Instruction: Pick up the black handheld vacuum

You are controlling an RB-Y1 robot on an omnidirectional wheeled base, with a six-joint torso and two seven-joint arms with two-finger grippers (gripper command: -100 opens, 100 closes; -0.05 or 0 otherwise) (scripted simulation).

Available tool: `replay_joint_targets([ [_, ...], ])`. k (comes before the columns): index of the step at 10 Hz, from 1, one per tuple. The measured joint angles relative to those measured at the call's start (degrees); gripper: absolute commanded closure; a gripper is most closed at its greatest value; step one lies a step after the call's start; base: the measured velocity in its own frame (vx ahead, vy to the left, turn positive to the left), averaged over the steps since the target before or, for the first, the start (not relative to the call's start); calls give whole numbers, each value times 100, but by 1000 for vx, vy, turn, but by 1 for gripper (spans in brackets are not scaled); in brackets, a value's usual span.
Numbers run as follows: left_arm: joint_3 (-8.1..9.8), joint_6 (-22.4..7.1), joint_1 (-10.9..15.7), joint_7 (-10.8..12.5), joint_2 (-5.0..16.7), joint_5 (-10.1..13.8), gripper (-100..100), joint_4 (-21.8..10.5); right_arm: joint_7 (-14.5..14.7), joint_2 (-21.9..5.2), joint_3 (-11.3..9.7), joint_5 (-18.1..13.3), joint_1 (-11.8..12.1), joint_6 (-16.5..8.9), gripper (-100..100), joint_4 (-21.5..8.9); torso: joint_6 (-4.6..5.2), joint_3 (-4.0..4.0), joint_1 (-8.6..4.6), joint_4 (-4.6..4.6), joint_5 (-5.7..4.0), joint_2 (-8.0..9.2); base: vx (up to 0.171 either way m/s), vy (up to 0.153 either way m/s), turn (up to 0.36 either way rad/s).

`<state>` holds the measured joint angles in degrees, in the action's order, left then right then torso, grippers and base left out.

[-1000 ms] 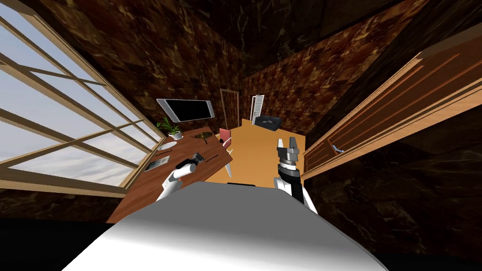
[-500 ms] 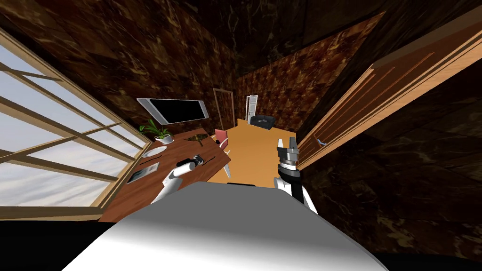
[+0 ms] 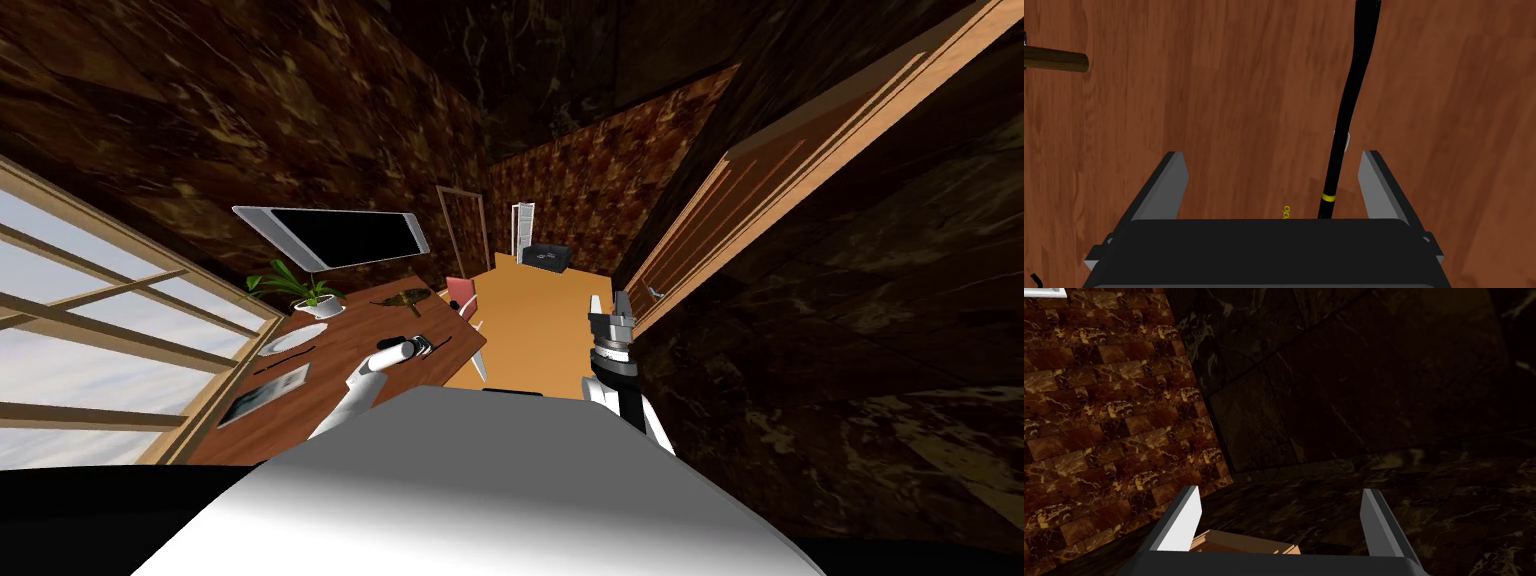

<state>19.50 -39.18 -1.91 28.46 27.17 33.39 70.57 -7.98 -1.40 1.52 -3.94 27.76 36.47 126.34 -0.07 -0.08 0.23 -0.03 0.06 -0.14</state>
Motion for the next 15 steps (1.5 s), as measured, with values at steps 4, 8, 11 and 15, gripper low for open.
replay_joint_targets([
  [4, -77, -591, 171, 208, 228, 158, -100, -464, 0, 0, 0, 0, 0, 0, 0, 0, -2, 1, -6, 0, -1, 2, -17, 35, -158],
  [8, -177, -1189, 370, 412, 473, 288, -100, -900, 0, 0, 0, 0, 0, 0, 0, 0, -2, 0, -4, 0, -1, 0, -16, 36, -151],
  [11, -298, -1617, 571, 579, 668, 369, -100, -1320, 0, 0, 0, 0, 1, 0, 0, 0, -3, -1, -1, -1, 0, -2, -13, 42, -163],
  [15, -430, -2148, 741, 758, 891, 474, -100, -1716, 0, 0, 1, 0, 2, 0, 0, 0, -13, -5, 12, -7, 11, -3, -20, 33, -119],
])
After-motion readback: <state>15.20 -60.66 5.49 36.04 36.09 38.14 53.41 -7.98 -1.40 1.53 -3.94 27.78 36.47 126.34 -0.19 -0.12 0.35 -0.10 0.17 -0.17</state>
